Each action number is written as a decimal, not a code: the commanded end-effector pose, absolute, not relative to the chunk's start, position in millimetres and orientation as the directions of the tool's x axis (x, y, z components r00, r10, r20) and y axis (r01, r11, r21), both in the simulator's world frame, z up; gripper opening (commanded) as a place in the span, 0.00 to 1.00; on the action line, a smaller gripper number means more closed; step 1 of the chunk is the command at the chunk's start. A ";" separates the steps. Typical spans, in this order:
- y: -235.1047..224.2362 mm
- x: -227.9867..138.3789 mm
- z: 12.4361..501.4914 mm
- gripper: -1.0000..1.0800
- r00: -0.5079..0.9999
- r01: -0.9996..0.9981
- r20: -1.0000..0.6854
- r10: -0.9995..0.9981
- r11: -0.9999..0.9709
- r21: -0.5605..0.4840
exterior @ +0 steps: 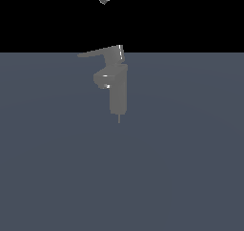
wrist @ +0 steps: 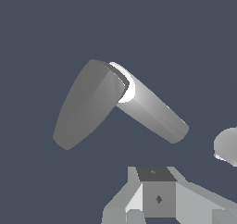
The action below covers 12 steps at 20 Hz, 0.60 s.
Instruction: Turn on the faucet by rotating a designated handle.
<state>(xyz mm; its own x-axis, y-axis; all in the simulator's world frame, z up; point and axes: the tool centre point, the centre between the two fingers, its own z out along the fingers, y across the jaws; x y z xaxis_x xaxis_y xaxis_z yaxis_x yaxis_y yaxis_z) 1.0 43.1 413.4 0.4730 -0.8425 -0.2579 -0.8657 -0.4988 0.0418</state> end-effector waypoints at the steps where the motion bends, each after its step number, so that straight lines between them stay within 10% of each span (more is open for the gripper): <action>1: 48.4 15.7 402.5 0.00 0.414 -0.895 -0.250 -0.875 -0.442 0.067; 12: 76.3 72.6 347.7 0.00 0.158 -0.970 -0.172 -0.972 -0.185 0.159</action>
<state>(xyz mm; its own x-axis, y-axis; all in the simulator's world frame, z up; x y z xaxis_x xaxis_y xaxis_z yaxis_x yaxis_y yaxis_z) 65.2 71.8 355.9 0.1939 -0.9632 -0.1864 -0.9635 -0.2227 0.1488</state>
